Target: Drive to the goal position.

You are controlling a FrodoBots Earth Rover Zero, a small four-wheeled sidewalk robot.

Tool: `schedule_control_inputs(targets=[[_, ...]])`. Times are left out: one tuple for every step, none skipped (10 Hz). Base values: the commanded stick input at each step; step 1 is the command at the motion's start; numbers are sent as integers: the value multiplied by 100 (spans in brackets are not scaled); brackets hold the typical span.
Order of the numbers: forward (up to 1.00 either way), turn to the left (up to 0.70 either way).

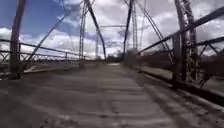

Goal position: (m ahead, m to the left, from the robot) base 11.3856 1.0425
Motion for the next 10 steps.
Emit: schedule_control_inputs(targets=[[100,-11],[100,-11],[100,-11],[100,-11],[100,-11],[100,-11],[100,-11],[100,-9],[100,-6],[100,-6]])
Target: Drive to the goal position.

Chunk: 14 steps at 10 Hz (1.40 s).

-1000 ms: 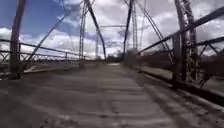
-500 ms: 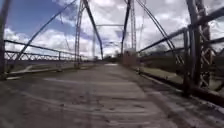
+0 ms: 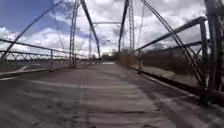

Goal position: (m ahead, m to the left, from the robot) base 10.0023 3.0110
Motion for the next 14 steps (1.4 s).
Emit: schedule_control_inputs(targets=[[100,-4],[100,-3],[100,-2],[100,-2],[100,-2],[100,-2],[100,-2],[100,-2],[100,0],[100,0],[100,0],[100,0],[100,0],[100,0]])
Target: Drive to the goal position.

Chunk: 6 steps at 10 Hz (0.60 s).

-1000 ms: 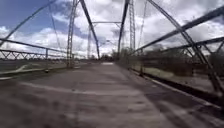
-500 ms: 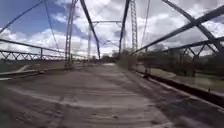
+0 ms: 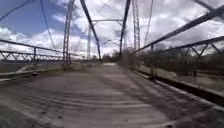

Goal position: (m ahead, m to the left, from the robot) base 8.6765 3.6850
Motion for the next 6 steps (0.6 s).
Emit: schedule_control_inputs(targets=[[100,0],[100,0],[100,0],[100,0],[100,0],[100,0]])
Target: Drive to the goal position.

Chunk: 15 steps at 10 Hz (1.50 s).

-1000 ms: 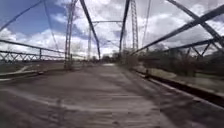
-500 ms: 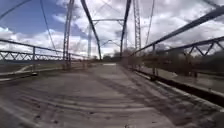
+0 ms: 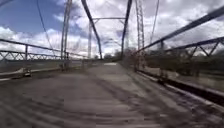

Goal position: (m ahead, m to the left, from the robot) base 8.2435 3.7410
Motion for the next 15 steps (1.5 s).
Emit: schedule_control_inputs(targets=[[100,0],[100,0],[100,0],[100,0],[100,0],[100,0],[100,0],[100,0],[100,0],[100,-2],[100,-5],[100,-7],[100,-8],[100,-9],[100,-10]])
